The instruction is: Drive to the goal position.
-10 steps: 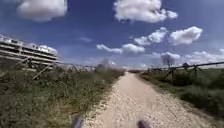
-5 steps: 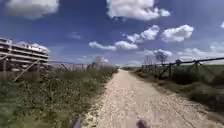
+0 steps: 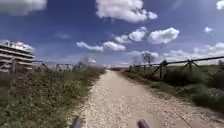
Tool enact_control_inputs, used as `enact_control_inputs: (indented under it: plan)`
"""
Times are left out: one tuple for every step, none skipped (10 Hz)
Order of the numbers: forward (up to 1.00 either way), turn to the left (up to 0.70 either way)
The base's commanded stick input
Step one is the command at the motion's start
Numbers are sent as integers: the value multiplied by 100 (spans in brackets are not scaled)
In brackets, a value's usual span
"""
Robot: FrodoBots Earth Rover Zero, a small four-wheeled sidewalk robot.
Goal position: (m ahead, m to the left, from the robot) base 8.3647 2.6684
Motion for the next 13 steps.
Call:
enact_control_inputs:
  plan:
    - [100, 0]
    - [100, 0]
    - [100, 0]
    - [100, 0]
    - [100, 0]
    - [100, 4]
    - [100, 10]
    - [100, 15]
    - [100, 21]
    - [100, 27]
    - [100, 27]
    - [100, 27]
    - [100, 27]
